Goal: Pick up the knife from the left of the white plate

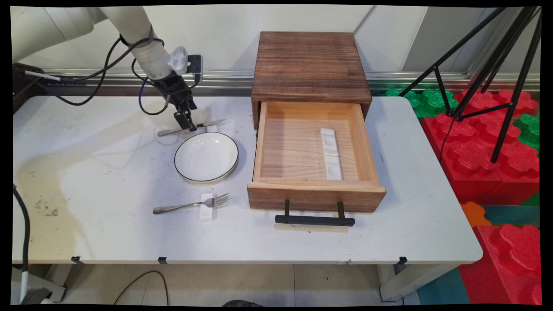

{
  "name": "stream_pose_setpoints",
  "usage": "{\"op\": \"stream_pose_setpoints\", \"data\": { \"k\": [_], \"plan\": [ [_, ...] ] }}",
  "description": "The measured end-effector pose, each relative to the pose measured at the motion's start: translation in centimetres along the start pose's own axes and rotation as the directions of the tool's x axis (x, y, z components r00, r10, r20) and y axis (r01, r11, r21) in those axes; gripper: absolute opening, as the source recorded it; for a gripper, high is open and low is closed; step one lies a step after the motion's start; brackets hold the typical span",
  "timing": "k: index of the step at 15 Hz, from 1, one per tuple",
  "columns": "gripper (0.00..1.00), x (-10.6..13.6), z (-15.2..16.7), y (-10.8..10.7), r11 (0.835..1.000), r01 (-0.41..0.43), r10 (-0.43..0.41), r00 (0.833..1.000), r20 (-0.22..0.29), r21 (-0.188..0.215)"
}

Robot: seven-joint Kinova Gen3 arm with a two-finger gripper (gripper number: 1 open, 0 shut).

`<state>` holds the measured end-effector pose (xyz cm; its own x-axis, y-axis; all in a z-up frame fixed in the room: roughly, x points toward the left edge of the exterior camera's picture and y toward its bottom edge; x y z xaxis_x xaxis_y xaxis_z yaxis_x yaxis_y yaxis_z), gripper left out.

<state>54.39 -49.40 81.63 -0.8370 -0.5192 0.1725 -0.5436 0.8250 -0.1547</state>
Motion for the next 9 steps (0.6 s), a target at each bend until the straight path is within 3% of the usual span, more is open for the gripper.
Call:
{"op": "stream_pose_setpoints", "data": {
  "k": [9],
  "plan": [
    [1.0,-0.1,1.3,-0.7,0.999,0.001,-0.002,1.0,-0.012,-0.034]
  ]
}}
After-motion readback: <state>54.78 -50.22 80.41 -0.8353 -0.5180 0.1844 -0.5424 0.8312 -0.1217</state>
